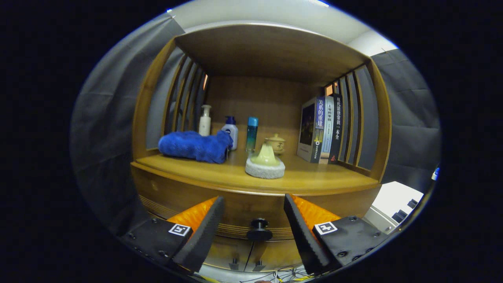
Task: Pull open the drawer, take out the items inside it, and place them on the countertop above the cabinet.
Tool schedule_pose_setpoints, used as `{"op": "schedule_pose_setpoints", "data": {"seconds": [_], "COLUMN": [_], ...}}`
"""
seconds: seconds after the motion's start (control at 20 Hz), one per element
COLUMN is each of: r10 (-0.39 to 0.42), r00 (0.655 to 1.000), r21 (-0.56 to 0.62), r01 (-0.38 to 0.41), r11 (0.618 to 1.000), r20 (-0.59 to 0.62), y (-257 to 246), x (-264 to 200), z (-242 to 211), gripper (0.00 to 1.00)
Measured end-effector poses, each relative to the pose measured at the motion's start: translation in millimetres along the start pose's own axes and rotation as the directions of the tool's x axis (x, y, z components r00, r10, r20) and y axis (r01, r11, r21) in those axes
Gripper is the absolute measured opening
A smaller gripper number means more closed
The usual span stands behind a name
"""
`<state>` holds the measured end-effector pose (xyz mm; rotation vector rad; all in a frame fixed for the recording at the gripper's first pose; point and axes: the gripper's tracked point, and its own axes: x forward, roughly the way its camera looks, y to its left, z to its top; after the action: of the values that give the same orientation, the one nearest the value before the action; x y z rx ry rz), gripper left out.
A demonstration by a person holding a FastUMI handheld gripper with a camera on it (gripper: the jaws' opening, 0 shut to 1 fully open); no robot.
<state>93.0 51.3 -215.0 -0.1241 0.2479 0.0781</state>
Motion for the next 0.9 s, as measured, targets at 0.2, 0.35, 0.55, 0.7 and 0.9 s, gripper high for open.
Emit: {"op": "schedule_pose_setpoints", "data": {"seconds": [0.2,0.35,0.55,0.7,0.9], "r10": [0.05,0.093,0.1,0.103,0.082], "r00": [0.998,0.995,0.994,0.993,0.994], "r21": [0.02,0.018,-0.019,0.007,0.055], "r01": [-0.05,-0.094,-0.099,-0.104,-0.086], "r11": [0.999,0.995,0.995,0.995,0.995], "r20": [0.031,0.033,0.052,0.06,0.076], "y": [10,18,19,24,16], "x": [-34,-61,-89,-105,-112], "z": [39,60,85,96,98], "gripper": [0.98,0.98,0.98,0.98,0.98]}}
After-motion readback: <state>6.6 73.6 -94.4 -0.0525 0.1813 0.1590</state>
